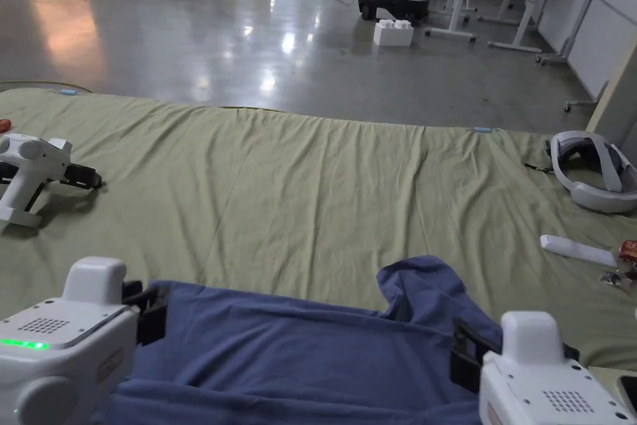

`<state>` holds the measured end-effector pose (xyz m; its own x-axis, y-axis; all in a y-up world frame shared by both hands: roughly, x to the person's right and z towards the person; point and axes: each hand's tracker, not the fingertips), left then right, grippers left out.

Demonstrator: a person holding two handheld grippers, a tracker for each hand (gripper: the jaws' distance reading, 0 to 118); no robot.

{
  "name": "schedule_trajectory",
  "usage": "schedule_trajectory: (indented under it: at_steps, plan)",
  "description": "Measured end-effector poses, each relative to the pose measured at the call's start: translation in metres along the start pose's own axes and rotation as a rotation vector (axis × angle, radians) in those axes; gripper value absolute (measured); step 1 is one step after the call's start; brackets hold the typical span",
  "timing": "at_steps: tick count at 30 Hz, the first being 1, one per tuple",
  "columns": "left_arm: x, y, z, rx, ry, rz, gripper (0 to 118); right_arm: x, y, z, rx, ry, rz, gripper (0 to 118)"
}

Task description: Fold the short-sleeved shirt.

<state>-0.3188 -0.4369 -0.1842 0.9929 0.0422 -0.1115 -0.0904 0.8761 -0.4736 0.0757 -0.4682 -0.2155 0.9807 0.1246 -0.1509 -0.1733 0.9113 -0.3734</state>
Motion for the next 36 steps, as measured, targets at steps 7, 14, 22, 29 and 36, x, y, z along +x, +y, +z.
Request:
schedule_trajectory:
  at_steps: [7,14,22,29,36]
  plan:
    - [0.029,0.015,-0.002,0.192,0.08,-0.08,9,-0.031,0.035,0.0,0.208,0.004,-0.089,24]
    - [0.021,0.009,-0.006,0.258,0.089,-0.016,1,-0.042,0.046,-0.004,0.273,-0.012,-0.12,8]
    - [-0.036,-0.001,-0.047,0.069,0.101,0.104,1,-0.035,0.034,-0.014,0.208,0.003,-0.129,8]
    - [-0.082,0.009,-0.128,-0.216,0.07,0.174,1,-0.028,0.017,-0.032,0.105,0.001,-0.111,9]
    - [-0.086,0.019,-0.197,-0.441,0.041,0.164,44,-0.016,-0.003,-0.055,-0.004,-0.01,-0.111,9]
